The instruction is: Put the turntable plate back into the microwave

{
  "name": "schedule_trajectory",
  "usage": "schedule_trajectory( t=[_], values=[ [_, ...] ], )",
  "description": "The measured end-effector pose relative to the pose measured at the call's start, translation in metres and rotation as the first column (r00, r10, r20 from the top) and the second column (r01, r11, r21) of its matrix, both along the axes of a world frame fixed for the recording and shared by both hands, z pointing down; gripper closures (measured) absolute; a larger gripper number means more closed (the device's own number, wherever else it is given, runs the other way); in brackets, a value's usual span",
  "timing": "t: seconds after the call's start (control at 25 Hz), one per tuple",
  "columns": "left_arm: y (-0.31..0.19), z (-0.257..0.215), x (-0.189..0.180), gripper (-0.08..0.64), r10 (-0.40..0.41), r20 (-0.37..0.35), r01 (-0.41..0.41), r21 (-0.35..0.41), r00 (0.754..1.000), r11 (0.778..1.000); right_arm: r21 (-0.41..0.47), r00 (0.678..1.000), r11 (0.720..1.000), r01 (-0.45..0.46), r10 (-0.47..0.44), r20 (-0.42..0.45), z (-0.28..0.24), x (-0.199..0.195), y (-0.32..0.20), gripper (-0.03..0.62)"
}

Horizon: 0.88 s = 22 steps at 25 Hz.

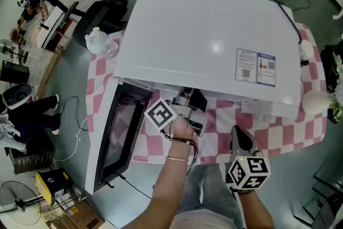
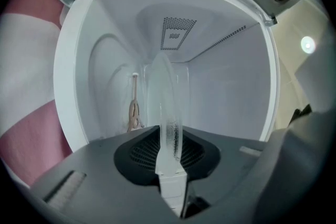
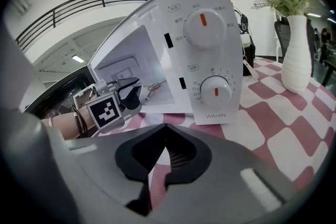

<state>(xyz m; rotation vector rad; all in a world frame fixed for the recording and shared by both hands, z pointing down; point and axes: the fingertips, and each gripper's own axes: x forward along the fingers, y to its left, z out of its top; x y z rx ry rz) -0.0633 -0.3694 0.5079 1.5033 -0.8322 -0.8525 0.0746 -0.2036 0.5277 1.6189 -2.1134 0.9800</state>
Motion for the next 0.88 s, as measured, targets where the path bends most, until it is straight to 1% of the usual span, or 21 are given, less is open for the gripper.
schedule_trajectory(
  t=[0.32,0.52,0.68,0.88],
  values=[
    [-0.0069,-0.0024,0.0032,0.495,-0.001,-0.003,0.001,0.006,1.000,1.000,-0.005,1.000,1.000,0.001,-0.001,0.003,0.0018,0.0027,-0.0019,0.583],
    [-0.0097,-0.0023,0.0044,0.499,-0.004,0.009,0.004,0.002,1.000,1.000,-0.007,1.000,1.000,0.001,-0.001,0.002,0.0028,0.0044,-0.0038,0.583],
    [-0.0104,0.0013,0.0049,0.505,-0.003,0.036,0.003,-0.012,0.999,1.000,-0.007,1.000,1.000,0.007,-0.007,0.006,0.0037,0.0034,-0.0046,0.583],
    [-0.0107,0.0063,0.0040,0.522,0.000,0.069,0.003,-0.049,0.998,0.999,-0.009,1.000,1.000,0.013,-0.013,0.009,0.0042,0.0018,-0.0052,0.583]
  ],
)
